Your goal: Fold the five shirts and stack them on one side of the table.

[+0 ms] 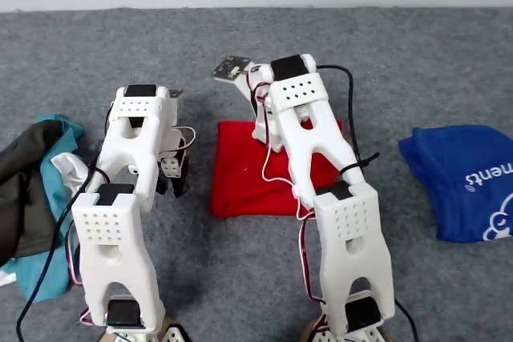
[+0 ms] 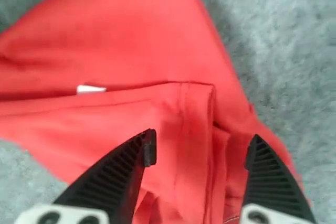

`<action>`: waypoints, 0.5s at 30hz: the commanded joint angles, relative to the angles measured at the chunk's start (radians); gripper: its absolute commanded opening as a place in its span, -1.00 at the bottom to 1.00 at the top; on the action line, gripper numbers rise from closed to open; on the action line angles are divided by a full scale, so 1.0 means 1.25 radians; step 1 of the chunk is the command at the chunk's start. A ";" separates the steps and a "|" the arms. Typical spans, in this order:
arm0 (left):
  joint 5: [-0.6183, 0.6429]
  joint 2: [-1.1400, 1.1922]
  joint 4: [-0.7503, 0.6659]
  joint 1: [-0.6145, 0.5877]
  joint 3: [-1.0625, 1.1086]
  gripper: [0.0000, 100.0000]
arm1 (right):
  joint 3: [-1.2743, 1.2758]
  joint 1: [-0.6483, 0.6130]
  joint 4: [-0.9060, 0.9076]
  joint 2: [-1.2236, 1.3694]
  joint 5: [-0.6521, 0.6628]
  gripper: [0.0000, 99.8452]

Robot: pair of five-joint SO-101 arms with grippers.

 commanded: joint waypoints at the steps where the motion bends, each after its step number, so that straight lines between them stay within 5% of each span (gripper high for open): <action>1: -0.006 -0.002 -0.009 0.001 -0.002 -0.80 | -0.002 0.020 -0.041 -0.034 0.000 -0.46; 9: -0.006 -0.002 -0.009 0.001 -0.002 -0.80 | -0.017 0.010 -0.036 0.028 0.029 -0.48; 15: -0.006 -0.002 -0.009 0.001 -0.002 -0.80 | -0.032 0.008 -0.033 -0.002 0.029 -0.70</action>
